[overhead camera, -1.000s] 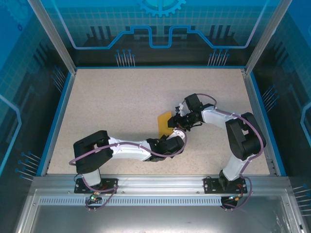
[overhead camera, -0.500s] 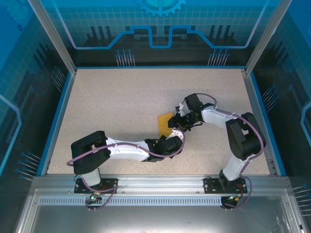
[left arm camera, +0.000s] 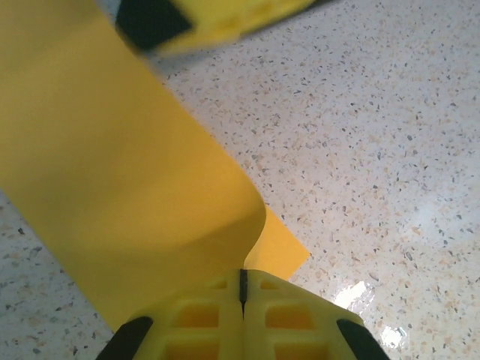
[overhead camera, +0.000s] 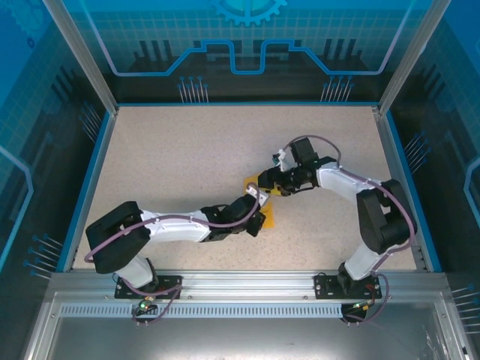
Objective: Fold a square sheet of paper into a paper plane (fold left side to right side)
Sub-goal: Fold the triangle a second time at the center of the table.
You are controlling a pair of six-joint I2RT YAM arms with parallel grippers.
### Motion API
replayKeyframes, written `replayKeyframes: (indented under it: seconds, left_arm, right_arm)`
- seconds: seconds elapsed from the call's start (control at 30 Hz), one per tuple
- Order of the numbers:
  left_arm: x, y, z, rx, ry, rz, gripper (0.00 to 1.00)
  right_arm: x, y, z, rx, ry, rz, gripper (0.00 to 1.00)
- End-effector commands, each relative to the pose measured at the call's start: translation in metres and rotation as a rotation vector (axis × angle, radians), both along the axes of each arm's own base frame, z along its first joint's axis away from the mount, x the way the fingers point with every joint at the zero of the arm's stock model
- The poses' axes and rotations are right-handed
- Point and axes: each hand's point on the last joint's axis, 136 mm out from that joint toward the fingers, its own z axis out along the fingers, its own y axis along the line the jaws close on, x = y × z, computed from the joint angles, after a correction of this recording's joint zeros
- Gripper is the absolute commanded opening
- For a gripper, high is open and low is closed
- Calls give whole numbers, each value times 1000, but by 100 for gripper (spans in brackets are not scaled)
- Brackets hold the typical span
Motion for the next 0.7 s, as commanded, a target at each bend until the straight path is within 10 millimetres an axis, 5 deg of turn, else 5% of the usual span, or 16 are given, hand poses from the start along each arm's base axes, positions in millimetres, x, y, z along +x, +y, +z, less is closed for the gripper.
replayKeyframes:
  seconds: [0.0,0.2,0.47,0.67]
  left_arm:
    - [-6,-5,11,-154,82,-20,0]
    - [2,8,9,-213,139,13,0]
    - [19,27,6,-229,182,63,0]
    - [28,35,2,-197,180,74,0]
  right_arm:
    - [18,-12,40,26,-167,-40,69]
    - [-3,-36,45,-19,-226,-45,74]
    - [-55,-35,-10,-39,-107,-1,23]
    - [-80,-29,-52,-177,-14,50,13]
